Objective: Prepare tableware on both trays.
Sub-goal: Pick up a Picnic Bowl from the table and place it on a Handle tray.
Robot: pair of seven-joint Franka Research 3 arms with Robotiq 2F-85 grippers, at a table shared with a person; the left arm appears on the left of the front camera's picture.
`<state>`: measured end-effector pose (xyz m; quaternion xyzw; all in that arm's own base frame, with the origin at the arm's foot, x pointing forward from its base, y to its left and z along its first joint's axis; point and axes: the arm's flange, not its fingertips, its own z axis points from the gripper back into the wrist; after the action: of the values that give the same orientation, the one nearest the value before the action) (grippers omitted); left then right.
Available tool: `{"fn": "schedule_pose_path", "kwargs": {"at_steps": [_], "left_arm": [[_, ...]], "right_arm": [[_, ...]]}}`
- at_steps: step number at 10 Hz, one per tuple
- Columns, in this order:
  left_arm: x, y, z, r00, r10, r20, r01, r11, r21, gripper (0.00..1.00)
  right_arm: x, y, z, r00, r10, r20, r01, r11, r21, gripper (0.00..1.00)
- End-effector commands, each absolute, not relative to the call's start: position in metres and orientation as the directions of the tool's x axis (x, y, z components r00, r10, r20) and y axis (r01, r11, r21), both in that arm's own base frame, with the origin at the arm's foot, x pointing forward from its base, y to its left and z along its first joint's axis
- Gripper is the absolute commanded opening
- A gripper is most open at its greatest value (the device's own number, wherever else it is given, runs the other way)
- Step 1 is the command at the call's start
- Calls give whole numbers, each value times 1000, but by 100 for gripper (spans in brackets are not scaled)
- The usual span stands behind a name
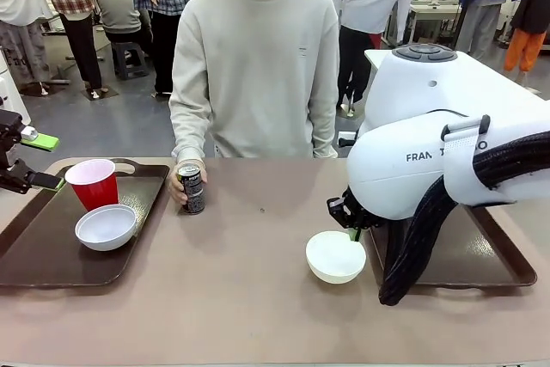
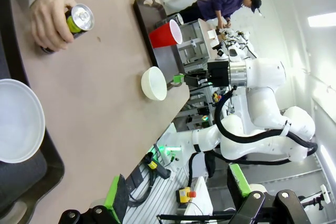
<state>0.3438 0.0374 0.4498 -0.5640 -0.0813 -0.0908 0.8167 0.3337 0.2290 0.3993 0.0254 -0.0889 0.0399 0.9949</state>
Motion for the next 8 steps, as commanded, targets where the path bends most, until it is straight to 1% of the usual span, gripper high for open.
{"fn": "schedule_pose_path", "kwargs": {"at_steps": [1,2,8], "left_arm": [[346,37,452,969,-61,238,244,341,-908,100],[346,37,452,969,-61,238,244,341,-908,100],[346,37,452,969,-61,238,244,341,-908,100]], "right_arm": [[314,208,385,982,91,164,-103,992,67,4],[334,229,399,981,75,179,-84,996,43,4],[335,227,399,982,75,174,-84,995,46,4]]}}
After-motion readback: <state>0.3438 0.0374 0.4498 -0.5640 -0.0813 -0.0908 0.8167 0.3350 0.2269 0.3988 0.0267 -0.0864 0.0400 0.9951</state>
